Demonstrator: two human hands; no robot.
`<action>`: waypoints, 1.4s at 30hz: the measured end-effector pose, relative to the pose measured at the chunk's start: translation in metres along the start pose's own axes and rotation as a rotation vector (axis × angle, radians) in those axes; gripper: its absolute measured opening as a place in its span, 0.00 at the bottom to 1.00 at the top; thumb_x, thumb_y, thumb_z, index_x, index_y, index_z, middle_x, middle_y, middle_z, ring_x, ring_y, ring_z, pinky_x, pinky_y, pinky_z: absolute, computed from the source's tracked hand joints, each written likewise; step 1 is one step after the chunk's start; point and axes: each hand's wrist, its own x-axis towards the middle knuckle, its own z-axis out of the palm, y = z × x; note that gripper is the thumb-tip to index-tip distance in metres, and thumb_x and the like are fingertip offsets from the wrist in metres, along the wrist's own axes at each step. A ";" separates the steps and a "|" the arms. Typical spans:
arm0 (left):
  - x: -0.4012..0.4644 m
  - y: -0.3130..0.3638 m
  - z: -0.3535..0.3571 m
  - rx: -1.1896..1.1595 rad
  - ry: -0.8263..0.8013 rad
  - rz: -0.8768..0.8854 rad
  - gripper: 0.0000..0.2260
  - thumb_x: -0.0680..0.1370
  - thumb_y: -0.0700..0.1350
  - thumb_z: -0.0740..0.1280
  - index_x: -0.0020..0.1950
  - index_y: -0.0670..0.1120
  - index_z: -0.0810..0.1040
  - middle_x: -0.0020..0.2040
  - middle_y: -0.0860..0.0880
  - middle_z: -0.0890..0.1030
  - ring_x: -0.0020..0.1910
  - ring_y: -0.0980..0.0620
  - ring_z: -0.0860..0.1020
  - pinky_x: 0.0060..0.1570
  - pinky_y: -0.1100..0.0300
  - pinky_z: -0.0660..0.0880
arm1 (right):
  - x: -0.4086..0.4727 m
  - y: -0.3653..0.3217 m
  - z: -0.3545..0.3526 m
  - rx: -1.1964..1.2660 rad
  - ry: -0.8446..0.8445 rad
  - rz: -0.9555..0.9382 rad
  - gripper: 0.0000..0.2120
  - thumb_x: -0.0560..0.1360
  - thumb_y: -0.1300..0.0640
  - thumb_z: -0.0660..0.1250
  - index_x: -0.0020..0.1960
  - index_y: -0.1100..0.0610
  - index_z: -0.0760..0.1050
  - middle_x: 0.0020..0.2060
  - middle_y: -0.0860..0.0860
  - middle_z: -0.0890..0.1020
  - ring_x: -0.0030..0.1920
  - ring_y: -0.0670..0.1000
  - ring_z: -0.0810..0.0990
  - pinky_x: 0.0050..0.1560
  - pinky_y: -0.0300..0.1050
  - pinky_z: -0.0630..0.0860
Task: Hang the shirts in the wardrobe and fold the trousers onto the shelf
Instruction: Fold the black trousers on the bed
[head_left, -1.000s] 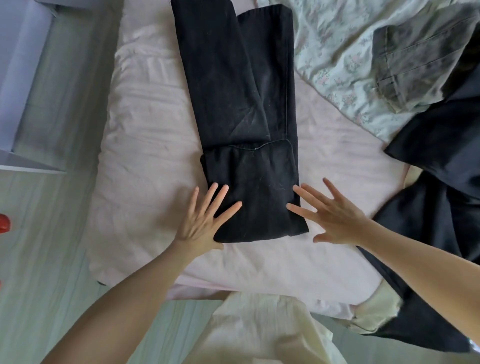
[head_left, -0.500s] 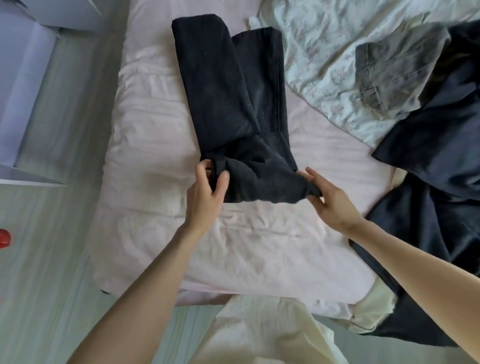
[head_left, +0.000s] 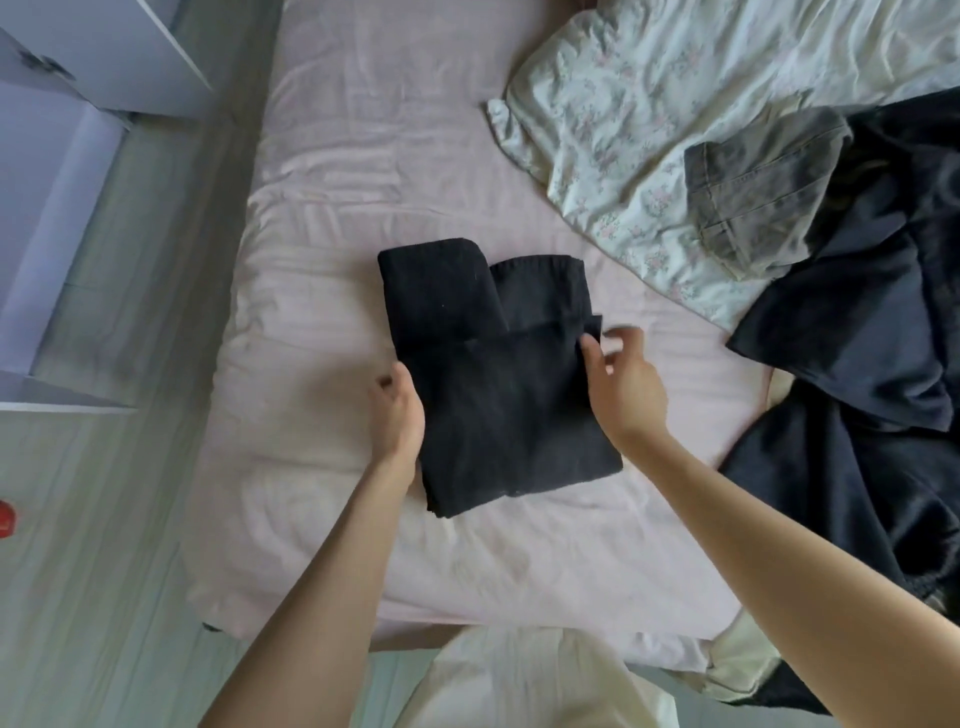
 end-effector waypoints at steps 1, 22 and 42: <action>0.006 0.002 0.002 -0.055 0.000 0.070 0.23 0.82 0.54 0.52 0.73 0.43 0.59 0.72 0.44 0.64 0.69 0.44 0.65 0.62 0.56 0.63 | 0.008 -0.008 0.008 0.072 -0.055 0.003 0.21 0.79 0.44 0.52 0.67 0.55 0.60 0.57 0.56 0.78 0.56 0.61 0.76 0.49 0.50 0.68; 0.028 -0.043 0.023 0.036 -0.310 0.145 0.34 0.77 0.53 0.63 0.76 0.59 0.46 0.72 0.53 0.65 0.67 0.49 0.69 0.67 0.50 0.66 | 0.009 0.046 0.041 0.289 -0.399 0.283 0.39 0.67 0.37 0.69 0.72 0.43 0.56 0.63 0.44 0.73 0.60 0.54 0.75 0.54 0.54 0.78; 0.037 0.040 -0.053 -0.021 -0.697 -0.287 0.42 0.59 0.79 0.50 0.56 0.50 0.74 0.39 0.44 0.79 0.36 0.48 0.79 0.33 0.58 0.78 | 0.050 -0.014 -0.031 0.722 -0.547 0.417 0.30 0.76 0.32 0.48 0.34 0.54 0.75 0.26 0.51 0.75 0.27 0.49 0.72 0.34 0.40 0.65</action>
